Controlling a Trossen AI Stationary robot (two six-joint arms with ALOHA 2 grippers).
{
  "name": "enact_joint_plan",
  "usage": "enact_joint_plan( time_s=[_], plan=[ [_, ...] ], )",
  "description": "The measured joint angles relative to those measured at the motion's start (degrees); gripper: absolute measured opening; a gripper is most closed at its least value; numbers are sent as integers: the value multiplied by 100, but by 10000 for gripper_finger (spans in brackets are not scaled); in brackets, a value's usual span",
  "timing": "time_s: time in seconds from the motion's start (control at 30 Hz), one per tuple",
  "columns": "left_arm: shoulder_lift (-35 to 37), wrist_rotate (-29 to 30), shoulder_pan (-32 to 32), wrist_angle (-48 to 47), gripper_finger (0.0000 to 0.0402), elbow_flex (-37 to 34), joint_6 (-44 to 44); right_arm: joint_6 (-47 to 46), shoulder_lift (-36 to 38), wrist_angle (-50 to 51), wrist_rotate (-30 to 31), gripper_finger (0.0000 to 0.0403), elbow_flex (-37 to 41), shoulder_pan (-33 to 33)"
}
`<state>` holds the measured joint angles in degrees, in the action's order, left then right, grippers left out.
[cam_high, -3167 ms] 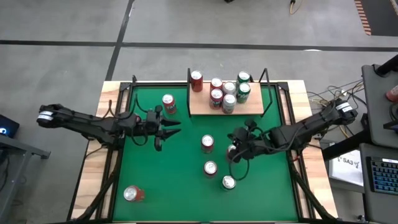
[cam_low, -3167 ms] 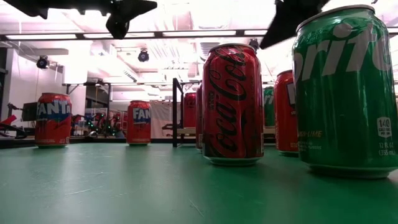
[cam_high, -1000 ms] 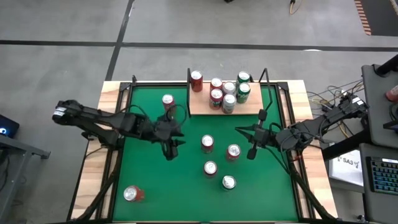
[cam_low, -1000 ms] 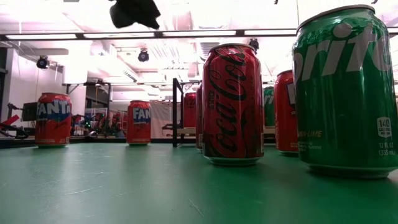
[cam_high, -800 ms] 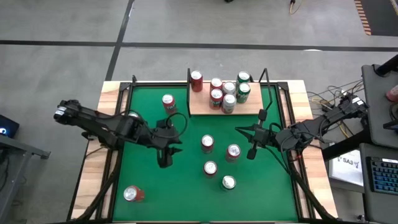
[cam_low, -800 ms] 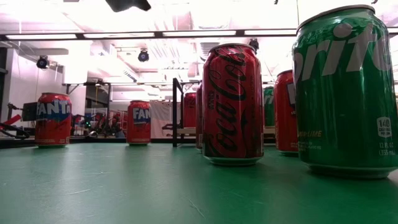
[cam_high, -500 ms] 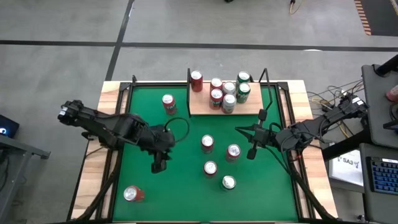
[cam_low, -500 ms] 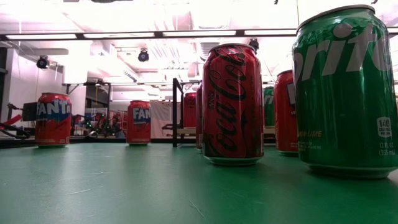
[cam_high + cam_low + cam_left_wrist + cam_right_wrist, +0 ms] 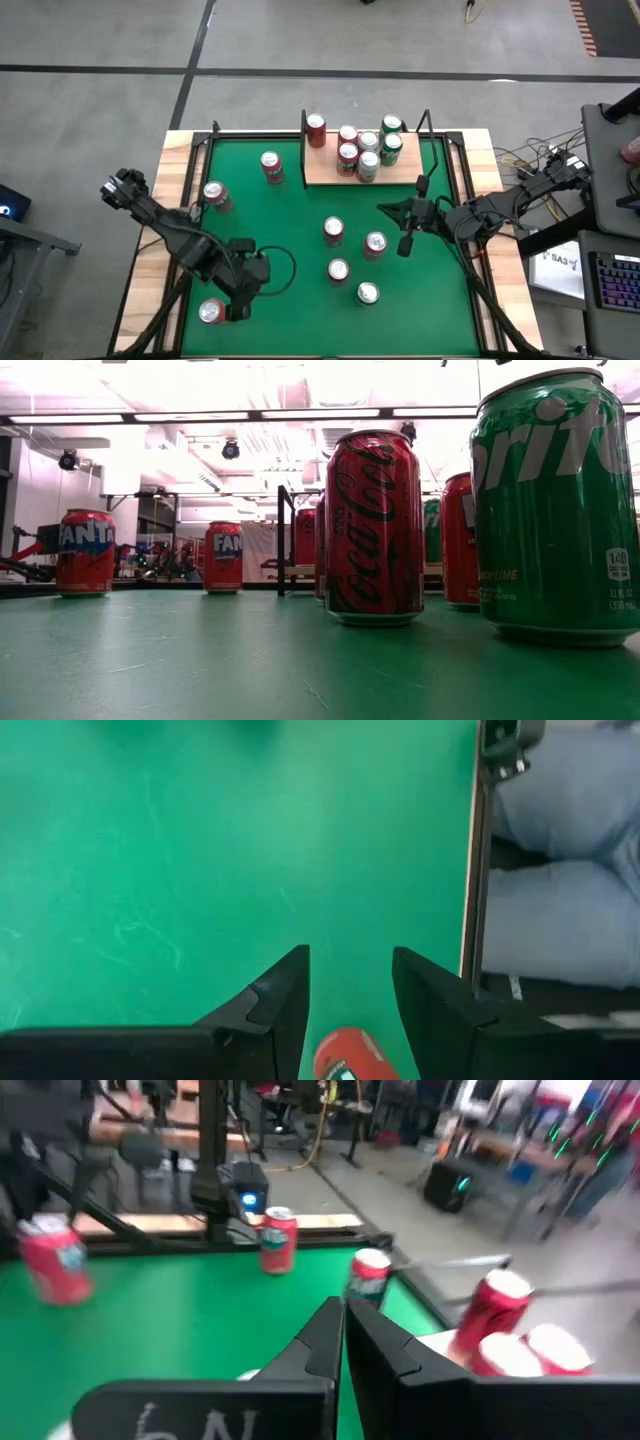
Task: Place canned beverage on shelf
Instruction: Put the red soda can on the shelf
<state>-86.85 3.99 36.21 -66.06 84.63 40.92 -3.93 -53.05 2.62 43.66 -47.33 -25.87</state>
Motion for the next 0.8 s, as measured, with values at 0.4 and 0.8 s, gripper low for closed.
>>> enact_joint_plan(
  time_s=[0.4, 0.8],
  plan=[
    [-15, -9, 426, -49, 128, -1, 142, -2177, -783, 1031, -1527, 9, -948, -2],
    [-13, -198, 1401, -553, 135, -4, 2015, -2251, -2197, 2972, -1519, 9, -2896, 0]
  ],
)
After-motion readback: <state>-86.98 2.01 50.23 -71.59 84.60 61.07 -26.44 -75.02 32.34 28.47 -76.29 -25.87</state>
